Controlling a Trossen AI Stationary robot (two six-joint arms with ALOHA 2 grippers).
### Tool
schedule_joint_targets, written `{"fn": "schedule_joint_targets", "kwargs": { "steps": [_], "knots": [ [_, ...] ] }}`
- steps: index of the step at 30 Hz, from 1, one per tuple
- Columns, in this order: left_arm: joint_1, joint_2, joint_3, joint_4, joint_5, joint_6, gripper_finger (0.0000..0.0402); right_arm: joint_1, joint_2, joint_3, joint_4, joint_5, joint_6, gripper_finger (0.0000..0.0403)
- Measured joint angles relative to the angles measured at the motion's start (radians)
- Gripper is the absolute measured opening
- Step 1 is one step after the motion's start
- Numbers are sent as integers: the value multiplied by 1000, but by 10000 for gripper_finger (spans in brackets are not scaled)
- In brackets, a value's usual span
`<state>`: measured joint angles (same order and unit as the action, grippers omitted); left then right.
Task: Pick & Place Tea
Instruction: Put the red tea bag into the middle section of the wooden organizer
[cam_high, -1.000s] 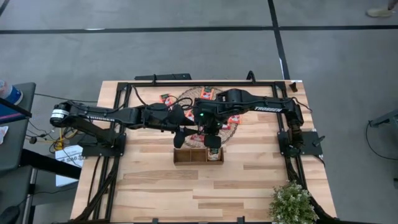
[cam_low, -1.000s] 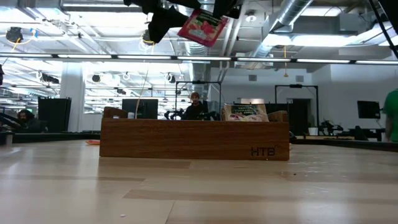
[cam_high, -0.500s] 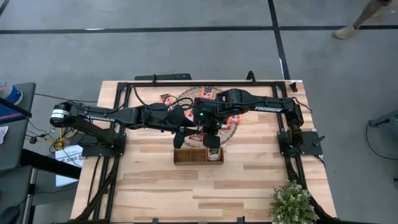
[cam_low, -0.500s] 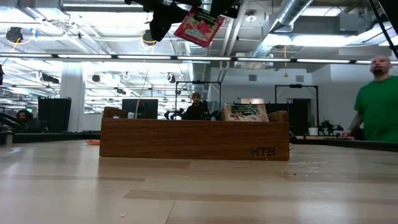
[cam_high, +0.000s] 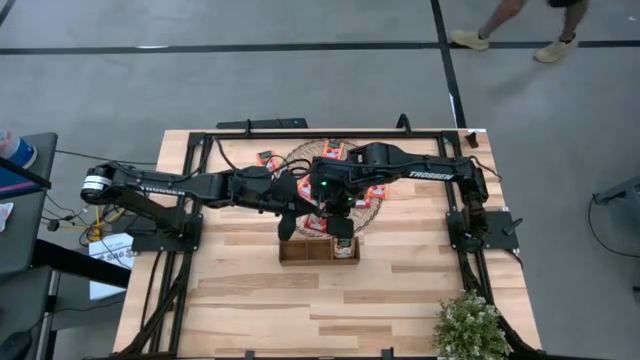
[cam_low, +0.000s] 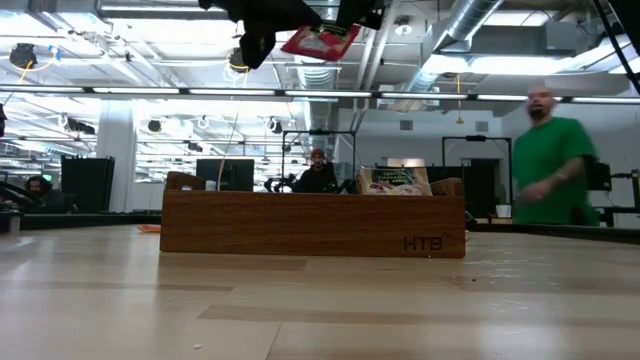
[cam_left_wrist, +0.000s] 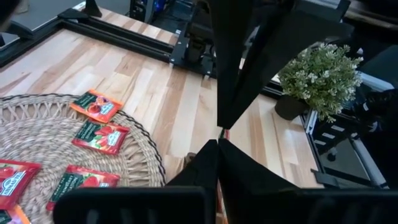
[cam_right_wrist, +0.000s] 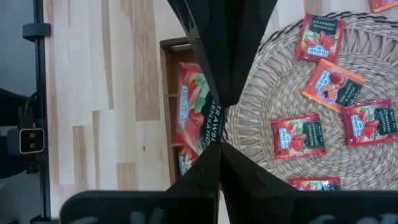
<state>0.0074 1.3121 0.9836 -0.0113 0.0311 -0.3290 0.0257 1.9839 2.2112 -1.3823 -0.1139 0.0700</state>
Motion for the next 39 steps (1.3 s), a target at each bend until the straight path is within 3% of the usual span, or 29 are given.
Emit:
{"fn": "schedule_joint_targets", "kwargs": {
  "steps": [16, 27, 33, 39],
  "knots": [
    [0, 0, 0, -2, -1, 26, 0, -1, 0, 0, 1, 5, -27, 3],
    [0, 0, 0, -2, -20, 27, 0, -1, 0, 0, -25, 6, -26, 93],
    [-1, 0, 0, -7, -40, 27, 0, -2, -20, -1, -111, 13, -17, 113],
    [-31, 4, -1, -15, -119, 47, 0, -7, -123, -36, -181, 169, -86, 100]
  ]
}}
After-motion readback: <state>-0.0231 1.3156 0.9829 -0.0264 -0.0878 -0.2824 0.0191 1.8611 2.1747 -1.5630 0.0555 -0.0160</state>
